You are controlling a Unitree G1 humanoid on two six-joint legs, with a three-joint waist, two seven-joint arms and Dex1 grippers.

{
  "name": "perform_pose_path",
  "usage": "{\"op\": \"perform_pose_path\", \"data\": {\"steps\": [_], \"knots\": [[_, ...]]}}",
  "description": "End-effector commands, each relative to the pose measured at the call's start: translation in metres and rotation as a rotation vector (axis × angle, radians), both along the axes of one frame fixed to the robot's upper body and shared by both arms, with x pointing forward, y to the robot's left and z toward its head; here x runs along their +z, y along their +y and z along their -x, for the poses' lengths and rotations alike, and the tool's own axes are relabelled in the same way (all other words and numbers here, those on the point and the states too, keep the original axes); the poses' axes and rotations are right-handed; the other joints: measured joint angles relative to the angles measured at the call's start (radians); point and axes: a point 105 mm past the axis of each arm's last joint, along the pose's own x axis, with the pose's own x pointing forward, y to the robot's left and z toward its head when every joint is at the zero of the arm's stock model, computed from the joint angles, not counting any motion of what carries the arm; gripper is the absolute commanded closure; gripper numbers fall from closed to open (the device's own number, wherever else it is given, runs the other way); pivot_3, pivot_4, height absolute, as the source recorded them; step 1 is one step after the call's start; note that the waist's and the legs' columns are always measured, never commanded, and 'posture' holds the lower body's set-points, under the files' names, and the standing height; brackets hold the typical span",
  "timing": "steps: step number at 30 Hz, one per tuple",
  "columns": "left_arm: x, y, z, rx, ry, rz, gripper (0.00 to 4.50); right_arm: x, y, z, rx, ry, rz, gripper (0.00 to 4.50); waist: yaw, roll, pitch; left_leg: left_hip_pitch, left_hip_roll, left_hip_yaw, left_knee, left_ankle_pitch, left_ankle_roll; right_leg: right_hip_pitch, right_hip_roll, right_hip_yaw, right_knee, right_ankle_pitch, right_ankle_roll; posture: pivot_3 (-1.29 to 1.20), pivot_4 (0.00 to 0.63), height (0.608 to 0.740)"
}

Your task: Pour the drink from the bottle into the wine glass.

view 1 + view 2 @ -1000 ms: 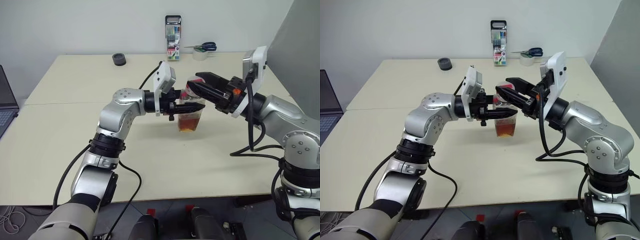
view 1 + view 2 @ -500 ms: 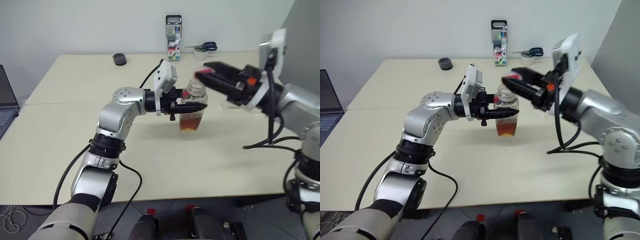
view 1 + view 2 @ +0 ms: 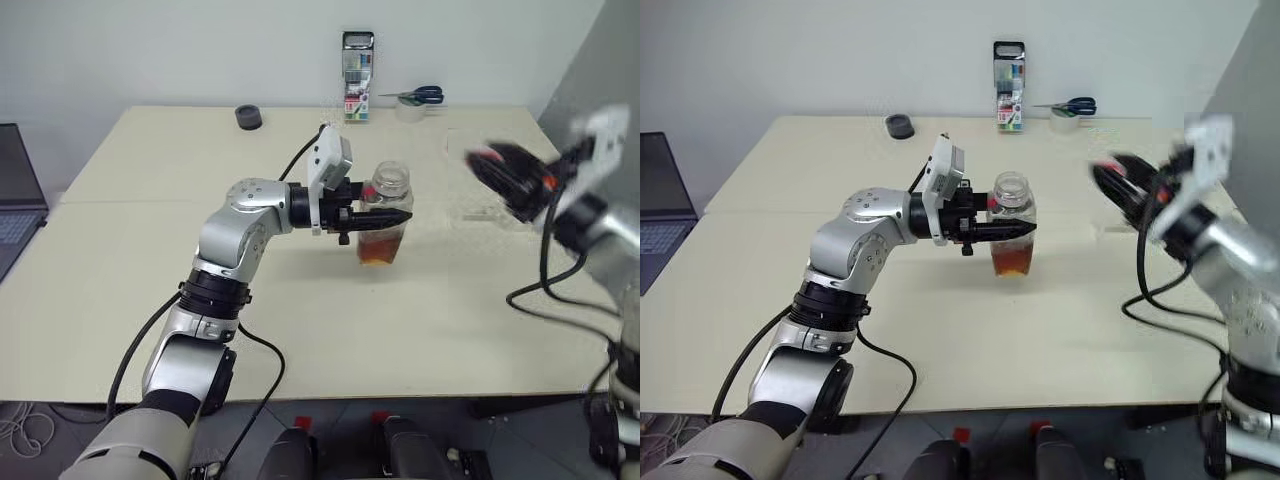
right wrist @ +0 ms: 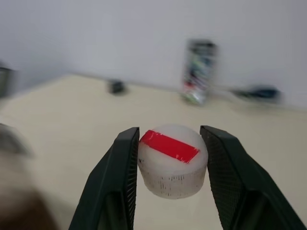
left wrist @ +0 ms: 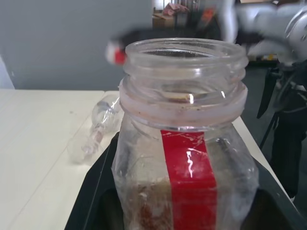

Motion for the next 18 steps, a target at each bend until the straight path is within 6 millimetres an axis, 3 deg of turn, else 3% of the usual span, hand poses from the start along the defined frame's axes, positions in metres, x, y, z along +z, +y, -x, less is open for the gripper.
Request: {"op": "perform_pose_path", "data": {"steps": [1,5,9,12,17,18], "knots": [[0.018,-0.005,0.007,-0.033,-0.073,0.031,2.60,-0.019,-0.020,0.007,-0.172,-0.044,0.083,2.77,0.000,0.000,0.000,0.000,0.000,0.000,0.000,0.001,-0.002,0.000,0.000,0.001,0.001,0.000,0.000,0.00,0.150,0.740],[0.020,-0.009,0.006,-0.044,-0.076,0.031,2.60,-0.068,-0.024,0.005,-0.288,0.039,0.017,2.77,-0.020,0.000,0.000,0.002,0.002,0.001,-0.001,0.001,-0.002,0.000,0.002,0.001,0.002,0.000,0.000,0.00,0.150,0.740],[0.022,-0.013,0.006,-0.061,-0.078,0.028,2.60,-0.104,-0.020,-0.004,-0.350,0.118,-0.085,2.77,-0.024,0.001,0.000,0.004,0.003,0.001,-0.001,0.001,-0.002,0.000,0.004,0.002,0.003,0.000,0.000,0.00,0.150,0.740],[0.023,-0.014,0.007,-0.067,-0.078,0.027,2.60,-0.129,-0.028,-0.005,-0.451,0.179,-0.164,2.77,-0.021,0.002,0.000,0.004,0.002,0.001,-0.001,0.002,-0.003,0.000,0.003,0.002,0.003,0.000,0.000,0.00,0.150,0.740],[0.024,-0.013,0.006,-0.067,-0.079,0.021,2.60,-0.143,-0.032,-0.005,-0.512,0.226,-0.228,2.77,-0.021,0.002,0.000,0.003,0.002,0.001,0.000,0.002,-0.003,0.000,0.003,0.002,0.002,0.000,0.000,0.00,0.150,0.740],[0.023,-0.012,0.006,-0.066,-0.078,0.019,2.60,-0.144,-0.032,-0.006,-0.512,0.229,-0.226,2.43,-0.021,0.002,0.000,0.003,0.002,0.000,0.000,0.002,-0.003,0.001,0.003,0.001,0.002,0.000,0.000,0.00,0.150,0.740]]}}
